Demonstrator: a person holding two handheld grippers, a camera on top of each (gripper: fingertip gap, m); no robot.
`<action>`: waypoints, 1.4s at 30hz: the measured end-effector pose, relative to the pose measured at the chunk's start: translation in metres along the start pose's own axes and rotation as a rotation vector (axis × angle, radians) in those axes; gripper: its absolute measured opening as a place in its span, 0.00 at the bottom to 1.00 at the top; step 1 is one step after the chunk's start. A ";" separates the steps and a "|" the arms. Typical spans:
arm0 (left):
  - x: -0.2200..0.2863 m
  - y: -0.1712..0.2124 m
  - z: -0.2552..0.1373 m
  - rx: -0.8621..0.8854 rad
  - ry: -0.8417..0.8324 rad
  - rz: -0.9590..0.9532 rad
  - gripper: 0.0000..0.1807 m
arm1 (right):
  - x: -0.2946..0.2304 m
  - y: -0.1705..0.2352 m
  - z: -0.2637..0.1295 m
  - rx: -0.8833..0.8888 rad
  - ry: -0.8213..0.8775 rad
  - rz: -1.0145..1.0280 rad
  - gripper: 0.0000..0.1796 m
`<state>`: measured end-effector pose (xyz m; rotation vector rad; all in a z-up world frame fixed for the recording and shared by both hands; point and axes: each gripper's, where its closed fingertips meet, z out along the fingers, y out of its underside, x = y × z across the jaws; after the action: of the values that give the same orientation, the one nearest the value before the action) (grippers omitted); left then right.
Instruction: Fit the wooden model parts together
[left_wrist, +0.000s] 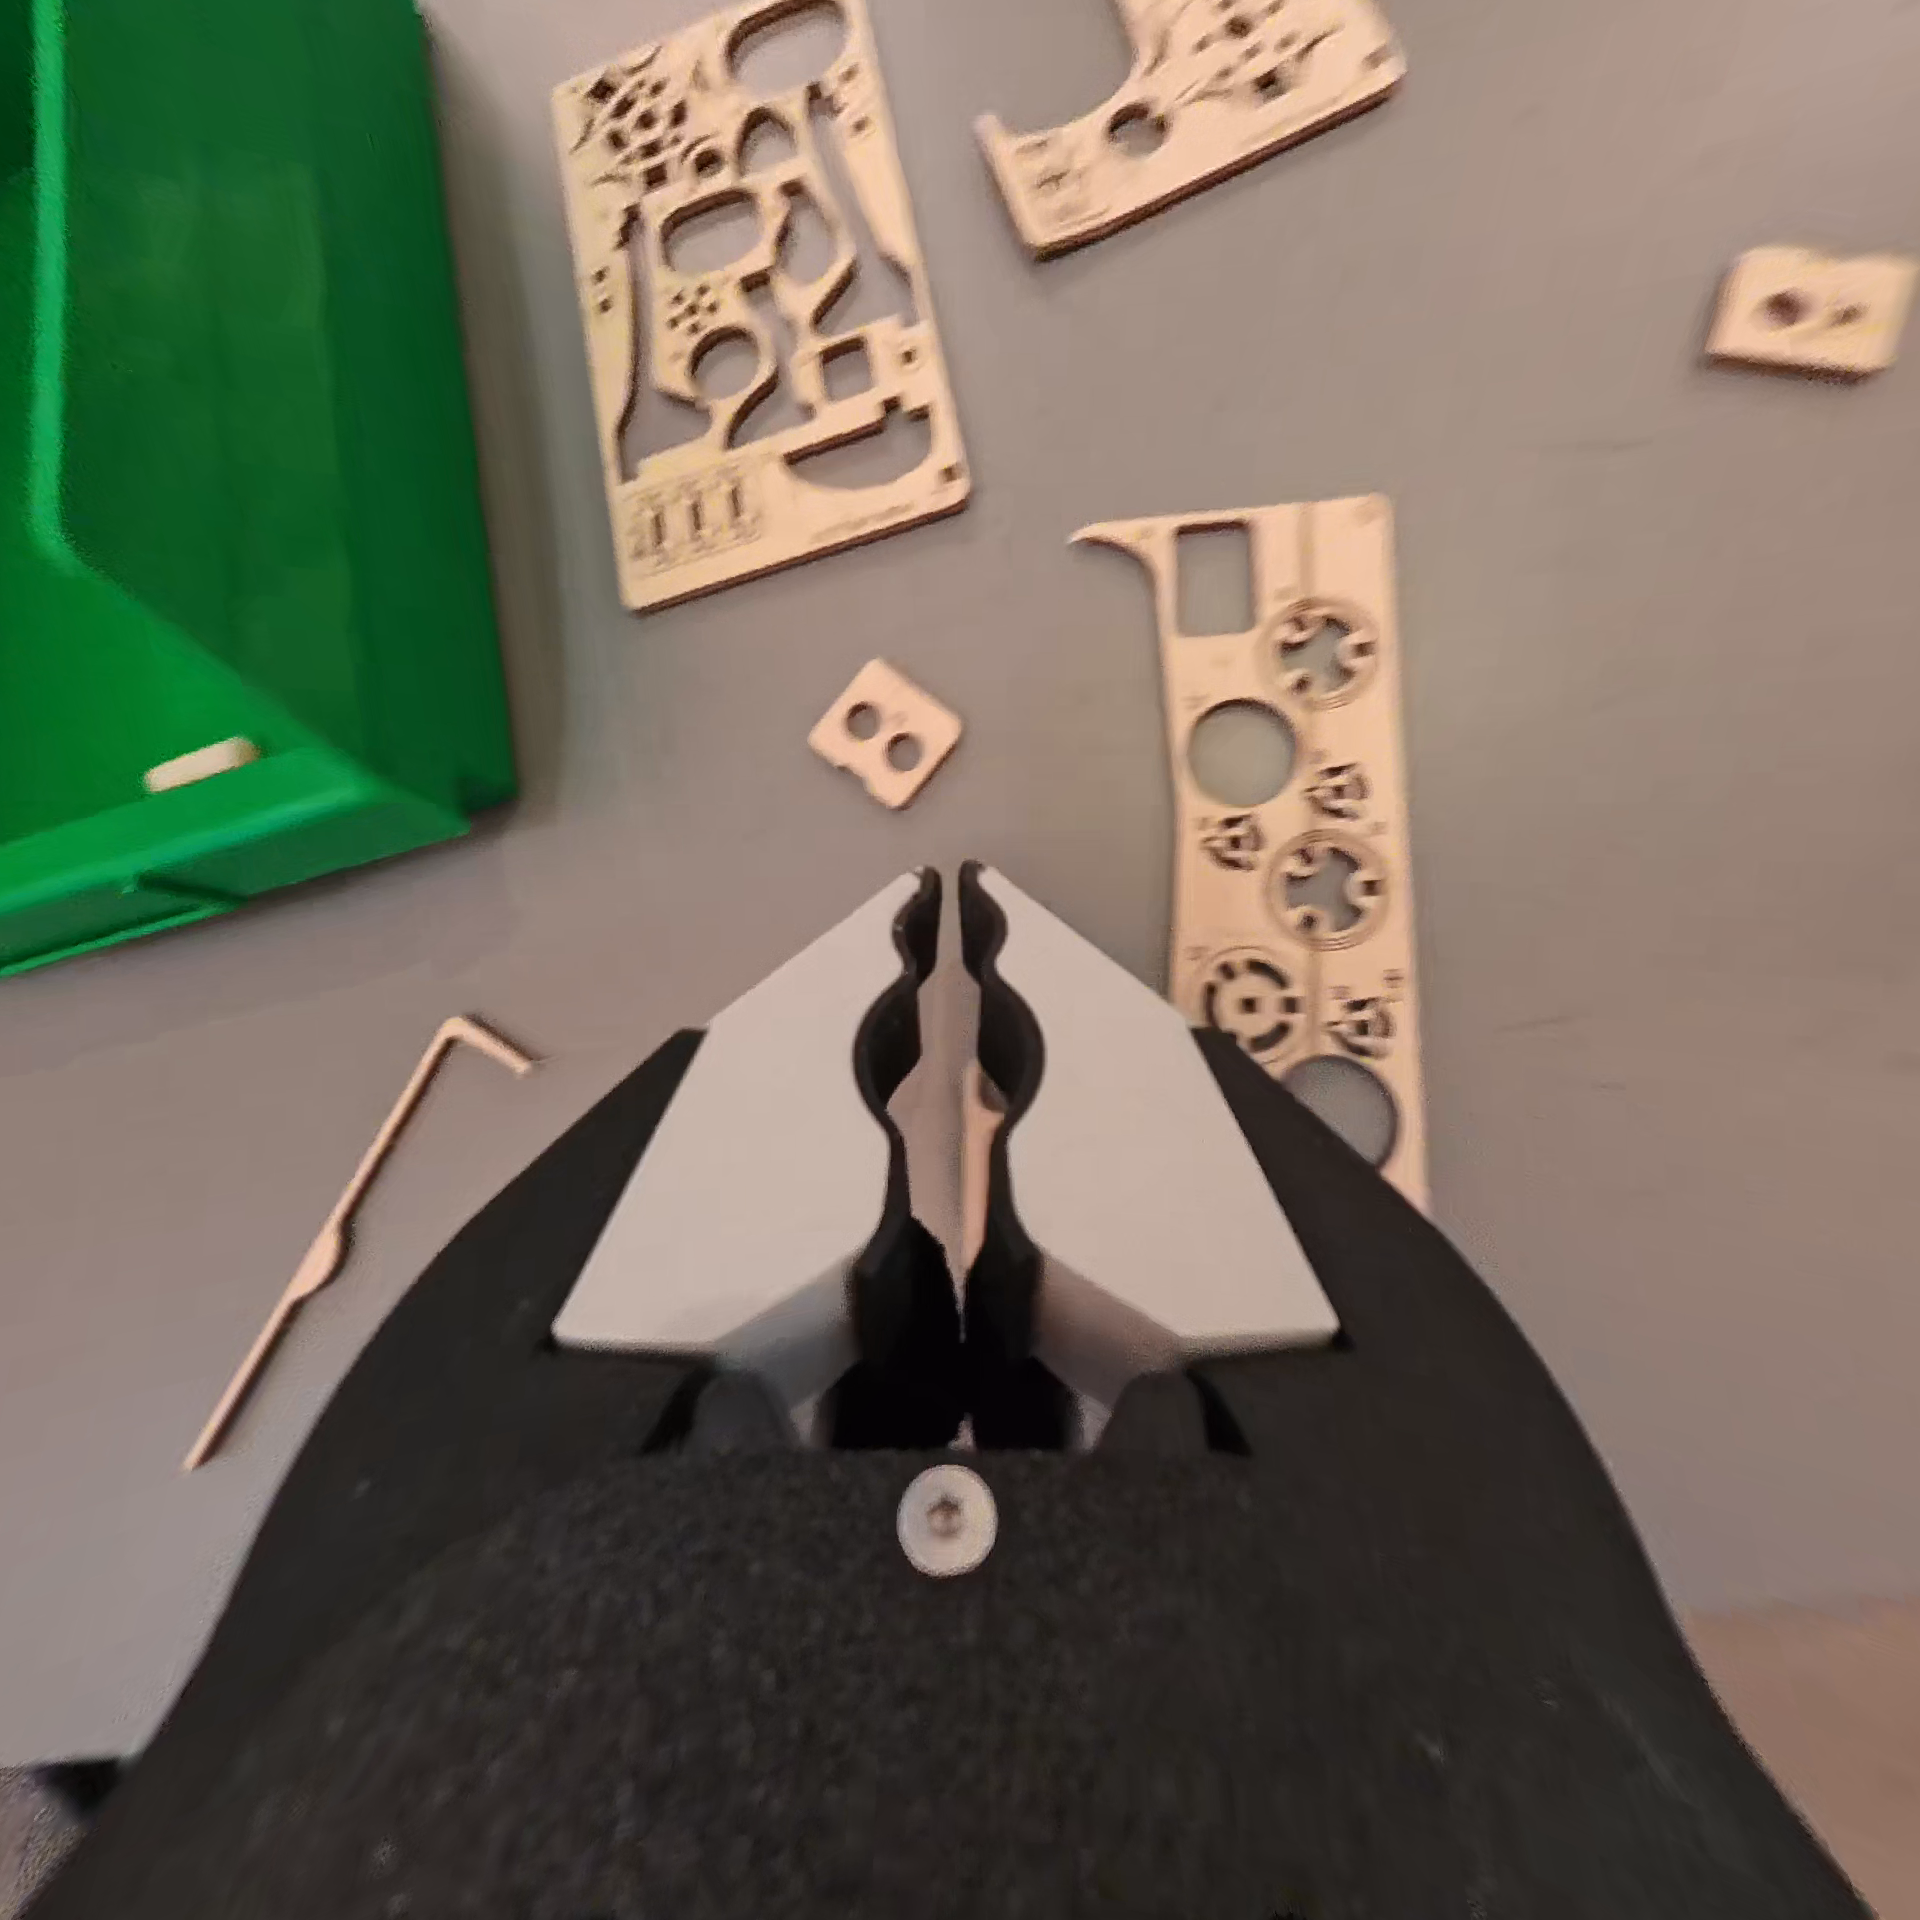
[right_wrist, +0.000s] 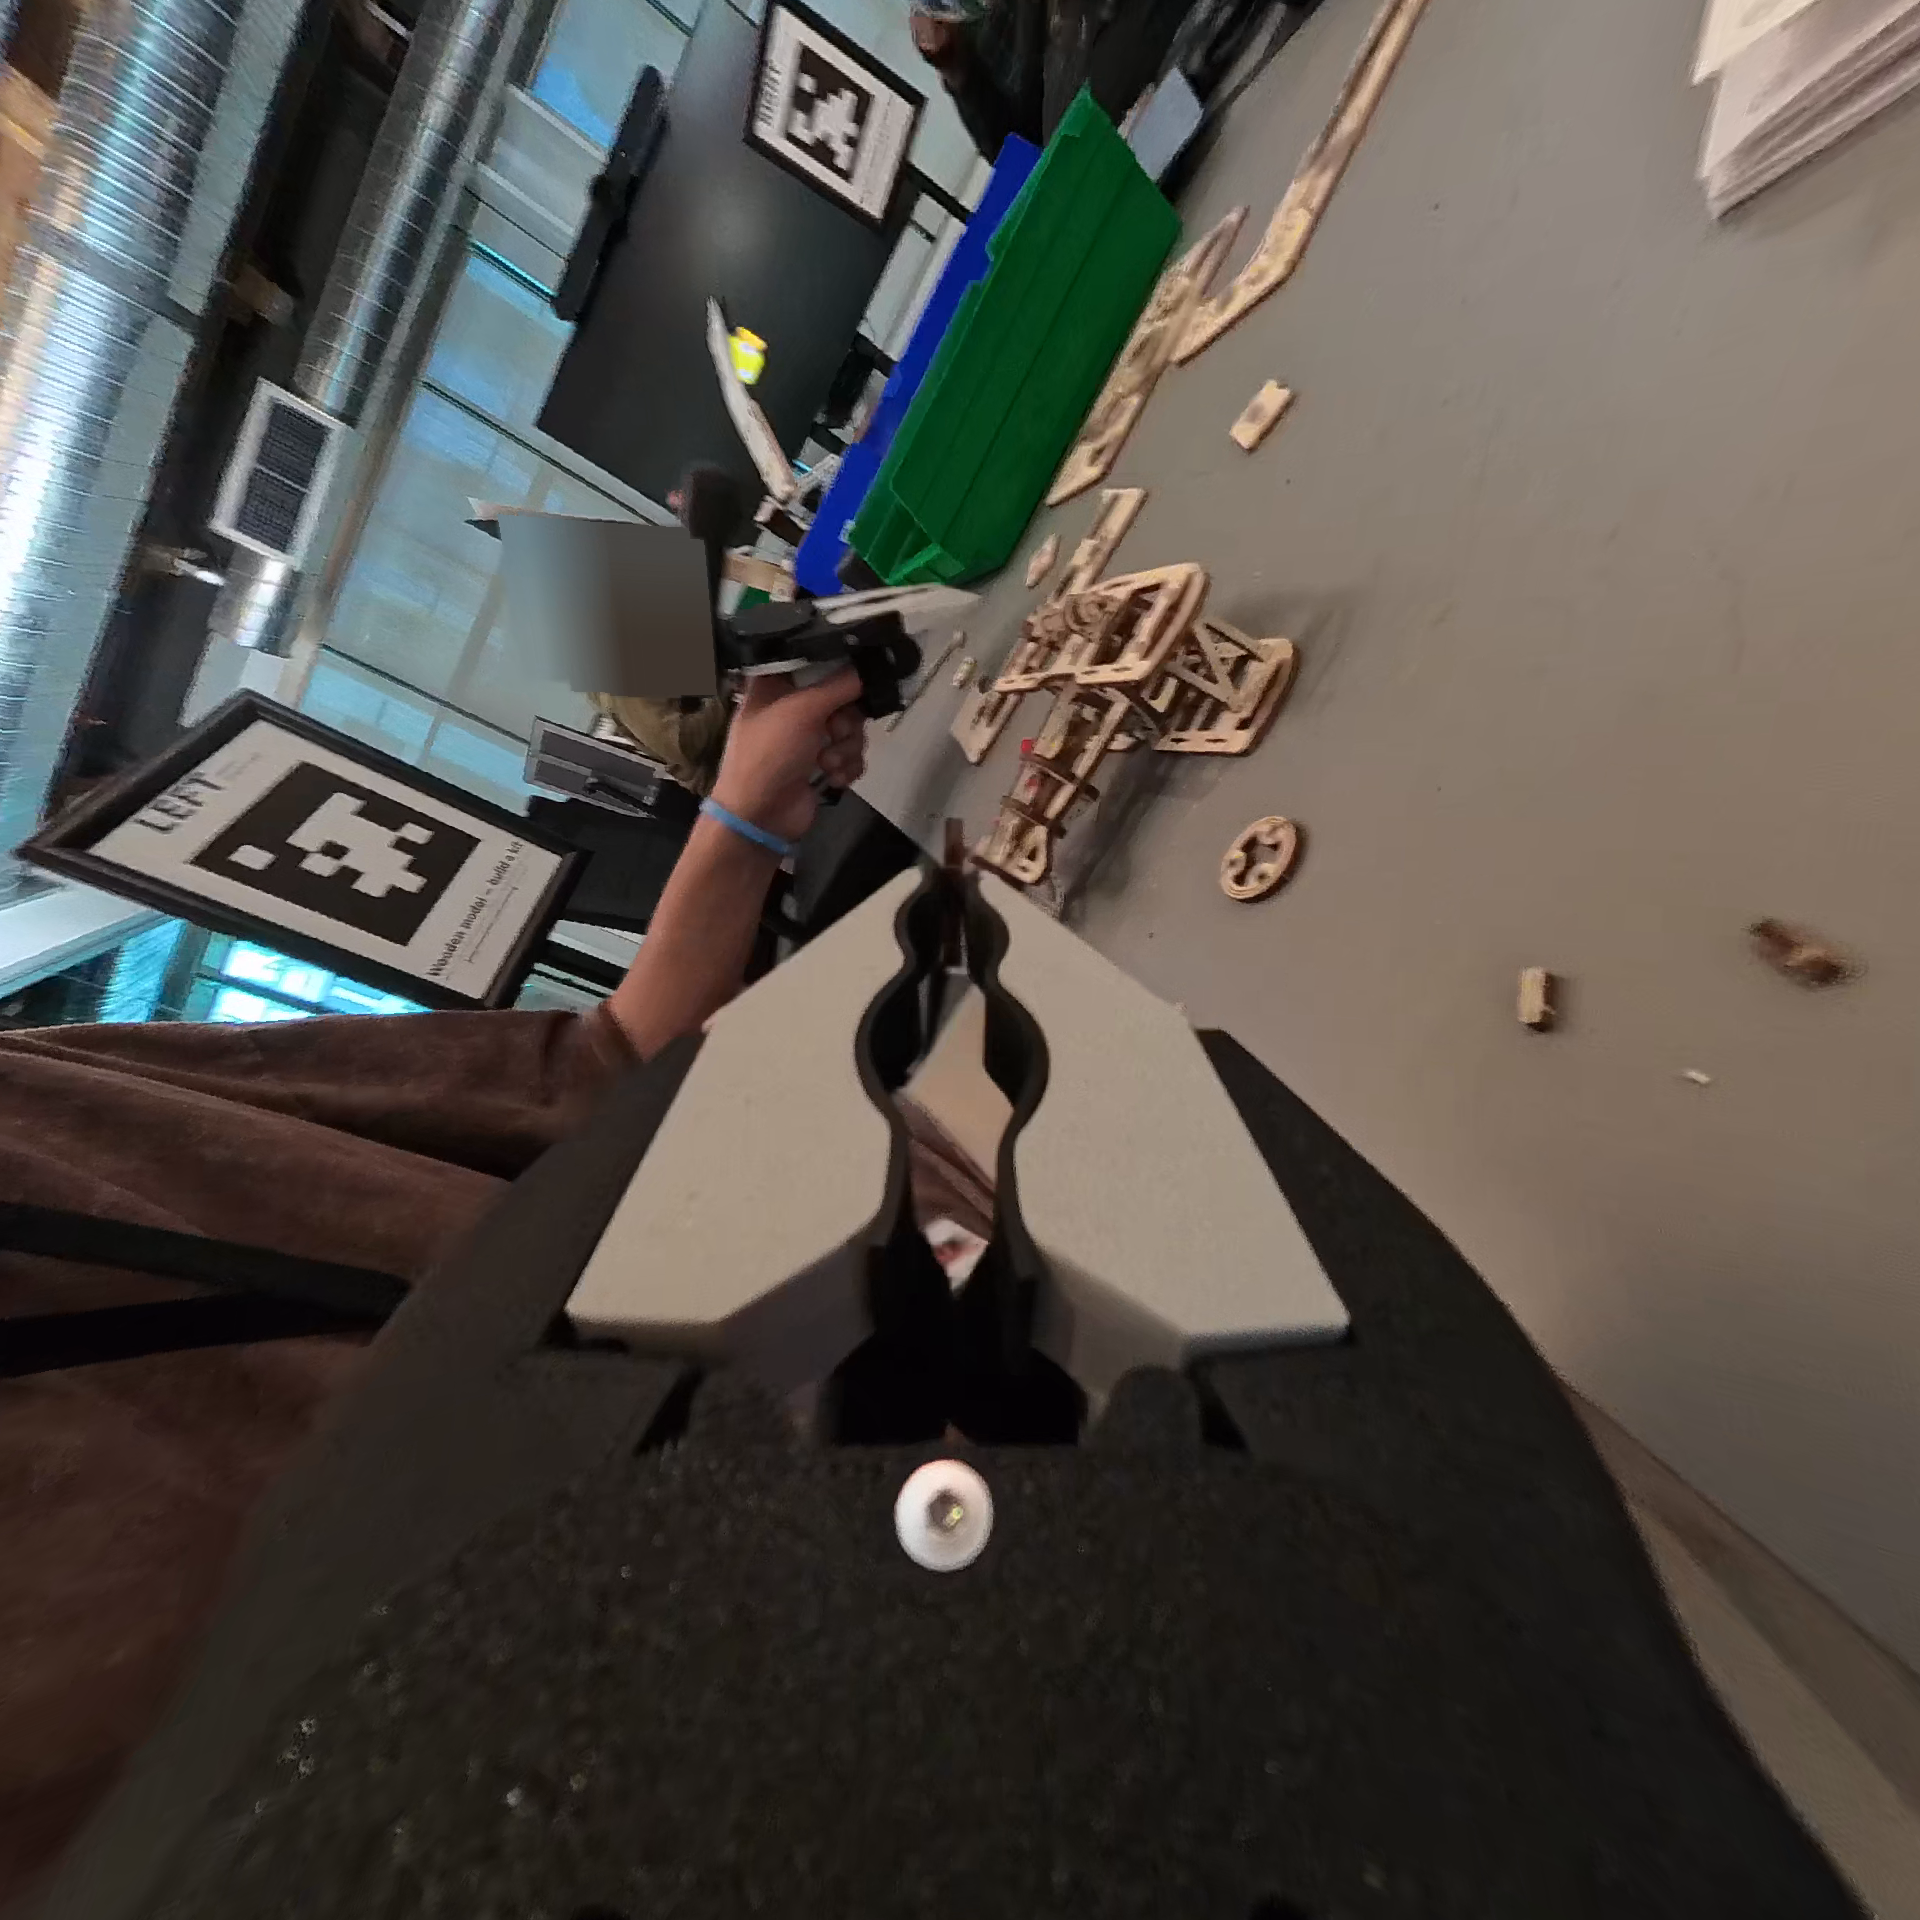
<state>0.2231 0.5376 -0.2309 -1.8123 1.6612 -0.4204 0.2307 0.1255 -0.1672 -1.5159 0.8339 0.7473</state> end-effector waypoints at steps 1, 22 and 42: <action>0.007 -0.003 -0.001 0.012 0.021 0.003 0.01 | 0.006 -0.001 -0.002 0.001 0.039 -0.008 0.01; 0.098 -0.034 -0.020 0.198 0.226 0.247 0.06 | 0.026 -0.037 -0.041 0.209 0.046 0.118 0.01; 0.113 -0.050 -0.058 0.308 0.469 -0.086 0.07 | -0.019 -0.021 -0.015 0.146 0.118 -0.248 0.01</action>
<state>0.2427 0.4145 -0.1760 -1.6345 1.6990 -1.1461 0.2382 0.1130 -0.1383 -1.5085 0.7528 0.4094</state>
